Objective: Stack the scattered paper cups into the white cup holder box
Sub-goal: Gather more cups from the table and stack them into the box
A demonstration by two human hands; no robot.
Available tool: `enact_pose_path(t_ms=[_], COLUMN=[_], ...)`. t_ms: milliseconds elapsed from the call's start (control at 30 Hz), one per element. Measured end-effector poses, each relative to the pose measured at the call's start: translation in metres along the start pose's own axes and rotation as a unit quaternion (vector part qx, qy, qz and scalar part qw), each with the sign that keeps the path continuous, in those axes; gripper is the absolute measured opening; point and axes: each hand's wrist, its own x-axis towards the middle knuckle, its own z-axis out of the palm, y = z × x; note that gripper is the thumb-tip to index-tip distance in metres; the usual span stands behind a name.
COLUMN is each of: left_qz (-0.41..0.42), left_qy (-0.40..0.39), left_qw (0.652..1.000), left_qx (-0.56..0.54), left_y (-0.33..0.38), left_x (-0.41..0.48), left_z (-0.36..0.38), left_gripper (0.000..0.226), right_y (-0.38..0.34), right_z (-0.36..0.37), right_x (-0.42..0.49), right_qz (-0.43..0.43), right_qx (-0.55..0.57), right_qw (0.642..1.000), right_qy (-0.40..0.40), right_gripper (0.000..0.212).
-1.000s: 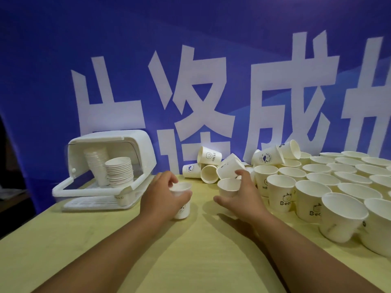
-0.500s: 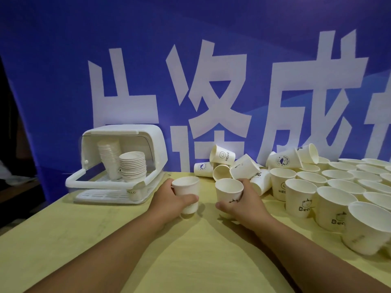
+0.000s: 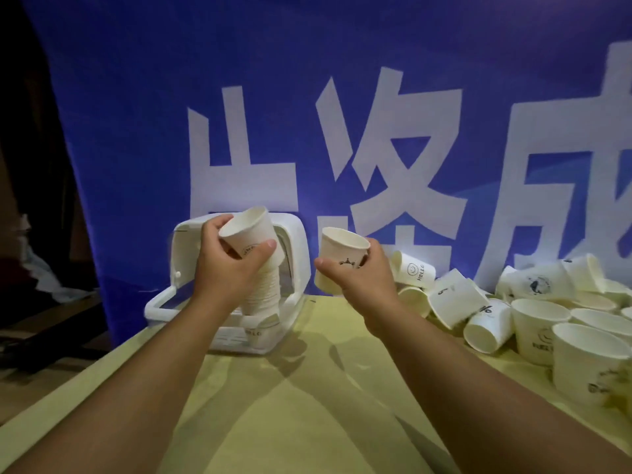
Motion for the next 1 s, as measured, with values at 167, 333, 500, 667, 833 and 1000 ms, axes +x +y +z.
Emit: enact_pose_path(t_ms=[167,333,500,667,833,1000], left_qz=[-0.001,-0.018,-0.024,-0.030,-0.027,-0.032], left_qy=[0.036,-0.010,-0.073,-0.112,-0.170,-0.193], left_qw=[0.999,1.000,0.996,0.984,0.959,0.955], left_qx=[-0.025,-0.004,0.049,0.133,0.225,0.222], left_y=[-0.027,-0.051,-0.055,-0.062,-0.074,-0.076], left_x=[0.019,0.027,0.024,0.021,0.013,0.010], left_z=[-0.006,-0.009,-0.007,-0.011,-0.024,-0.028], left_gripper=[0.070,0.065,0.068,0.075,0.097,0.100], right_y=[-0.002,-0.002,0.007,0.002,0.003,0.010], right_z=[0.041,0.065,0.071,0.071,0.082,0.095], right_x=[0.030,0.050,0.051,0.050,0.045,0.043], right_qz=[-0.017,-0.063,-0.077,-0.097,-0.110,-0.123], right_qx=[0.051,0.074,0.082,0.075,0.051,-0.015], right_qw=[0.999,0.994,0.993,0.991,0.992,0.989], right_qy=[0.004,0.046,0.047,0.044,-0.031,-0.076], right_gripper=[0.067,0.080,0.079,0.080,0.082,0.080])
